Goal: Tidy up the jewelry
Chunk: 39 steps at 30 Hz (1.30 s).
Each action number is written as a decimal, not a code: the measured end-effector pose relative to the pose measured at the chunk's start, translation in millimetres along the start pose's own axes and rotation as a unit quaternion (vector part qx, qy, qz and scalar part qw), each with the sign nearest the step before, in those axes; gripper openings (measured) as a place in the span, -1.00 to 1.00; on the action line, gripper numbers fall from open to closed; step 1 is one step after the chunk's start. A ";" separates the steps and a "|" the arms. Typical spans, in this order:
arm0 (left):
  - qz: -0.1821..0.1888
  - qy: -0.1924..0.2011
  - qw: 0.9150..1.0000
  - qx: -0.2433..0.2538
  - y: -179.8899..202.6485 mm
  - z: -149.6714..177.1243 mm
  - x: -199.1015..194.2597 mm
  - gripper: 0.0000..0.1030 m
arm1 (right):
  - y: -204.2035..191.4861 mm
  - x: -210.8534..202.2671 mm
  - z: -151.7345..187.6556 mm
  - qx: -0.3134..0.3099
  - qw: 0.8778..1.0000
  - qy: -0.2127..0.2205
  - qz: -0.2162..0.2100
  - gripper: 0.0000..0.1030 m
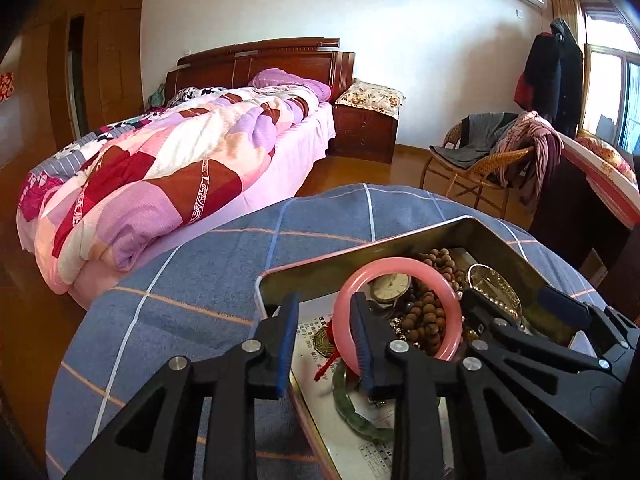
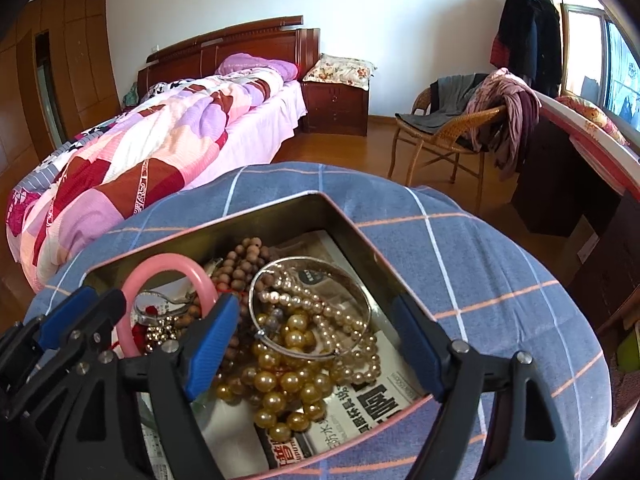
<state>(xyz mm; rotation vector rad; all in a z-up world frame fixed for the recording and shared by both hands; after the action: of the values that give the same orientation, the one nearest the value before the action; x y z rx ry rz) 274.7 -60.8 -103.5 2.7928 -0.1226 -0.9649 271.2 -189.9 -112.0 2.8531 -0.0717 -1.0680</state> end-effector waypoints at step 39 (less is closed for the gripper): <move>-0.025 0.124 0.991 -0.053 -40.7 -6.4 -57.7 0.69 | 18.6 -55.1 15.2 0.079 0.995 0.057 -0.006 1.00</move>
<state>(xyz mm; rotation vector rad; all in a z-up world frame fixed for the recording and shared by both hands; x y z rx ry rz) 234.0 -12.0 -71.9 2.7998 0.0327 -0.6080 219.5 -205.3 -85.5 3.0526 -0.1372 -0.9389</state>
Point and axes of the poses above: each gripper's, at about its wrist camera, not at the fingertips, and x roughly the way its jaws point, y to its right, z to its underside, the point moved 8 cm from there along x, roughly the way its jaws point, and after that the axes turned 10 degrees about -x, right-handed, at the moved point
